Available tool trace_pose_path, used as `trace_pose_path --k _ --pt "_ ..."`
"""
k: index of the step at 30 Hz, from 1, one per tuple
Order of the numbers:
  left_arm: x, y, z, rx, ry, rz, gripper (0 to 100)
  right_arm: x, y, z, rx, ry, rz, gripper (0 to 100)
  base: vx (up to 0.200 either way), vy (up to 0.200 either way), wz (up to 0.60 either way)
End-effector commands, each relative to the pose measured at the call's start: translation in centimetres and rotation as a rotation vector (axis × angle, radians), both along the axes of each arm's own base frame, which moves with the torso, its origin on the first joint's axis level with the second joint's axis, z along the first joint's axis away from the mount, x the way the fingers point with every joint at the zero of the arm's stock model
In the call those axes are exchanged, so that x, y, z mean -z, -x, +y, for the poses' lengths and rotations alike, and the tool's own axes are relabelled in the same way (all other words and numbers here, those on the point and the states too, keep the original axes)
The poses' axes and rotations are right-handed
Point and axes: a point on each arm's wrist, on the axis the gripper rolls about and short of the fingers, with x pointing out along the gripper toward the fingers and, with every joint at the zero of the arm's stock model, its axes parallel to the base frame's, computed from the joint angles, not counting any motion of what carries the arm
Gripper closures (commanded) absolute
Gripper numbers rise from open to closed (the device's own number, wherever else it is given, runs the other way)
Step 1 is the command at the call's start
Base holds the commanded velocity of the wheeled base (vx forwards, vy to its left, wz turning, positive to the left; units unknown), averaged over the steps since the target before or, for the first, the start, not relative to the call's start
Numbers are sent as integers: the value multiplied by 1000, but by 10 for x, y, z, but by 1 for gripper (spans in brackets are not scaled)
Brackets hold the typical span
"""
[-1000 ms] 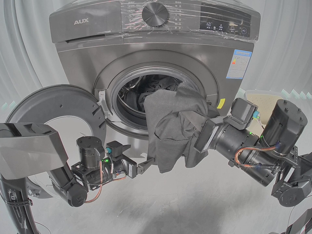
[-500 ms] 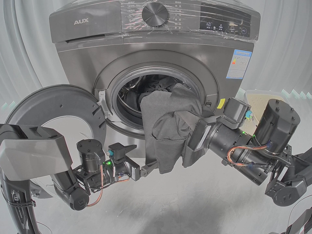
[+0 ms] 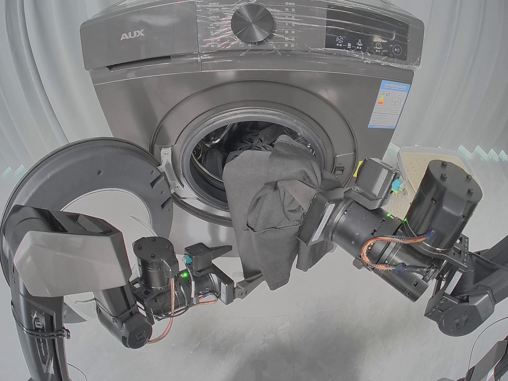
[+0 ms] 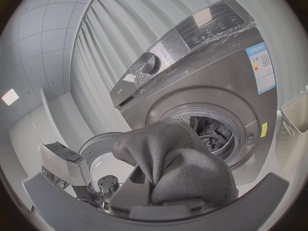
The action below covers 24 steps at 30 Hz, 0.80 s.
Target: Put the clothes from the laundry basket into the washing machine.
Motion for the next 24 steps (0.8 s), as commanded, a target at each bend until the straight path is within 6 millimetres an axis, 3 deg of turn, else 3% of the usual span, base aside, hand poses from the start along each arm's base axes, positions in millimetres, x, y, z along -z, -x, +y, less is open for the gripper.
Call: trace_pose_path --k 1,9,10,21,24 --pt "11 -2 -2 6 -13 24 0 4 0 4 -9 6 7 100 0 0 0" --pt "13 -11 -6 0 -3 9 0 3 1 5 -17 -8 -5 100 0 0 0" --pt "12 -12 -5 -2 0 5 100 3 1 5 -17 -8 -5 100 0 0 0" --pt "1 -15 -5 -20 30 -20 100 6 0 2 -6 2 3 100 0 0 0" --pt "-13 -8 -2 -19 41 -45 100 12 -6 2 7 15 14 100 0 0 0"
